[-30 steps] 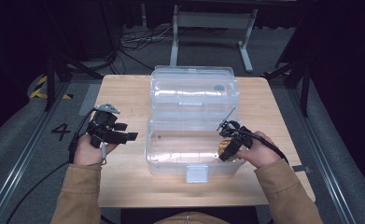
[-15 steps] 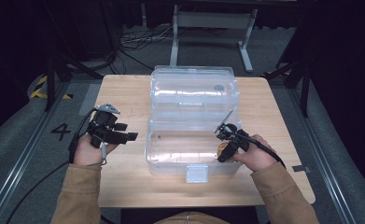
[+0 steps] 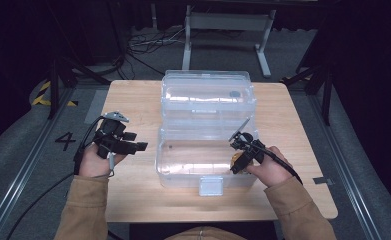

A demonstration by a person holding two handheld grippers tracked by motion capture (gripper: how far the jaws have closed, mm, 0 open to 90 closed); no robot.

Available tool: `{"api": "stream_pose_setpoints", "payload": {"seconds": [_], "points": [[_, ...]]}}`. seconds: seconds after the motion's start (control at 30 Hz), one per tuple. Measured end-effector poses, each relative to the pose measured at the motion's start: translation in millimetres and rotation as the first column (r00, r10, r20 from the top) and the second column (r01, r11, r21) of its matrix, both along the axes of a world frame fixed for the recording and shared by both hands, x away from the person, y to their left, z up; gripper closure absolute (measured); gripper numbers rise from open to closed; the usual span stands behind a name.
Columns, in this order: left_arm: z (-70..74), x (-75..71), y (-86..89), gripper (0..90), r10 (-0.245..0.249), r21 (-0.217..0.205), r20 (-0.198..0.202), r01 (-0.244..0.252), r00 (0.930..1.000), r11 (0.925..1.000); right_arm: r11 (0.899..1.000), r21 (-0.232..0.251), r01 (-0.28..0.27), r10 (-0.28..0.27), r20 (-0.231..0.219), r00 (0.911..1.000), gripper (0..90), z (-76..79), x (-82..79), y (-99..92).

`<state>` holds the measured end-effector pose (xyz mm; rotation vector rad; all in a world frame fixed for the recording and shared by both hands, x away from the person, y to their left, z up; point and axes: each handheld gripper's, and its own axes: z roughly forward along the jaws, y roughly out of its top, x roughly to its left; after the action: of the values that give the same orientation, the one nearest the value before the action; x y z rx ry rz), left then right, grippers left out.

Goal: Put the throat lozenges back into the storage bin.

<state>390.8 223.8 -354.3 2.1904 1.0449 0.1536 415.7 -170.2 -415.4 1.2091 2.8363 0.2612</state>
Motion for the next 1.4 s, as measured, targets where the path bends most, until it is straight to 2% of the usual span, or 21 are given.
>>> {"api": "stream_pose_setpoints", "payload": {"seconds": [0.07,0.37,0.53,1.03,1.4], "points": [[0.0,-0.1,0.1,40.1,0.000,0.000,0.000,0.000,1.0000,1.0000,1.000,-0.002,0.003,-0.003,-0.007,1.0000,20.2,0.5,-0.8,0.2],[-0.7,0.0,0.2,40.1,0.004,-0.001,-0.006,-0.004,1.0000,1.0000,1.000,-0.012,-0.010,0.010,0.020,0.9997,20.2,-0.8,-4.1,1.4],[-0.4,0.1,0.6,40.3,0.003,0.001,-0.001,-0.003,1.0000,1.0000,0.999,-0.036,-0.016,0.017,0.042,0.9990,20.2,-1.2,-4.7,1.0],[-0.5,-0.4,1.2,40.2,0.008,-0.006,-0.003,-0.008,1.0000,0.9999,0.999,-0.031,-0.029,0.030,0.042,0.9987,19.8,-1.2,-7.0,-2.1],[-1.3,0.4,0.8,40.1,0.004,0.001,-0.006,-0.004,1.0000,1.0000,0.999,-0.037,-0.039,0.041,0.053,0.9977,16.1,-1.5,-6.7,-4.4]]}}
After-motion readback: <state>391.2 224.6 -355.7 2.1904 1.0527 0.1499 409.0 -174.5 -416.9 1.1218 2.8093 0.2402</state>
